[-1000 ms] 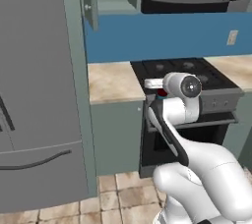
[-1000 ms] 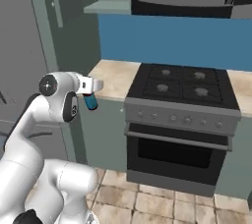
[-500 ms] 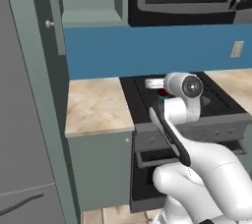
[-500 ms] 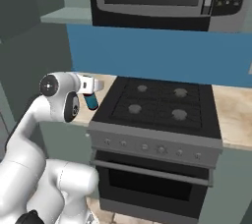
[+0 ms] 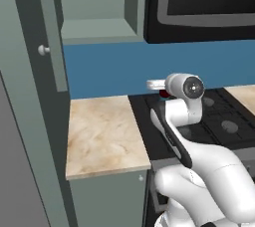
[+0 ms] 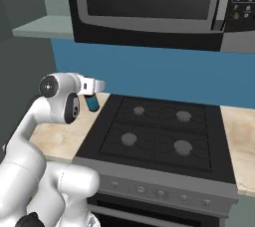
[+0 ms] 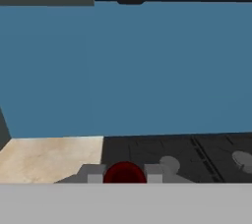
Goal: Pick the beer from the counter and place it in the open cabinet.
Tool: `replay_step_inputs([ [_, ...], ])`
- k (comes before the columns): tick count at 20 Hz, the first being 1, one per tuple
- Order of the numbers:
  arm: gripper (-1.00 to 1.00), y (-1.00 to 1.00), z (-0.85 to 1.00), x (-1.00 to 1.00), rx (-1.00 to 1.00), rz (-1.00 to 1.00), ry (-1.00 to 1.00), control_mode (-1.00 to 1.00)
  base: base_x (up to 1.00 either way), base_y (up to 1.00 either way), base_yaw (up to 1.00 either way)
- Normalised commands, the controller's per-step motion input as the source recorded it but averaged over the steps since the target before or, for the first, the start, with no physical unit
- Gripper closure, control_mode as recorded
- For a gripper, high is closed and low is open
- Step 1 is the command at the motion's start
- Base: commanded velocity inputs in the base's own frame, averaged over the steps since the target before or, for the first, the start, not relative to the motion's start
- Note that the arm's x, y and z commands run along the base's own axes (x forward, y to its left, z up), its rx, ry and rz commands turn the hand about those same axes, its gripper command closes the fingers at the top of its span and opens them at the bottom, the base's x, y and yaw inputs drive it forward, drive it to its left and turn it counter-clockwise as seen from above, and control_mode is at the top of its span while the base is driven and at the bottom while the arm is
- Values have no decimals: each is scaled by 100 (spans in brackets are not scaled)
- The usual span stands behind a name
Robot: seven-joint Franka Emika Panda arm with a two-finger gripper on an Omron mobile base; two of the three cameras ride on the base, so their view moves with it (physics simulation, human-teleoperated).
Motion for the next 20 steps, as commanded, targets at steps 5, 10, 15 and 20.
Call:
replay_step_inputs([
  [5, 100, 0, 0, 0, 0, 0, 0, 100, 57, 47, -1],
  [10, 100, 0, 0, 0, 0, 0, 0, 100, 34, 46, 0],
  [15, 100, 0, 0, 0, 0, 0, 0, 100, 0, 57, 0],
  [20, 100, 39, 54, 2, 0, 0, 7, -100, 0, 0, 0],
])
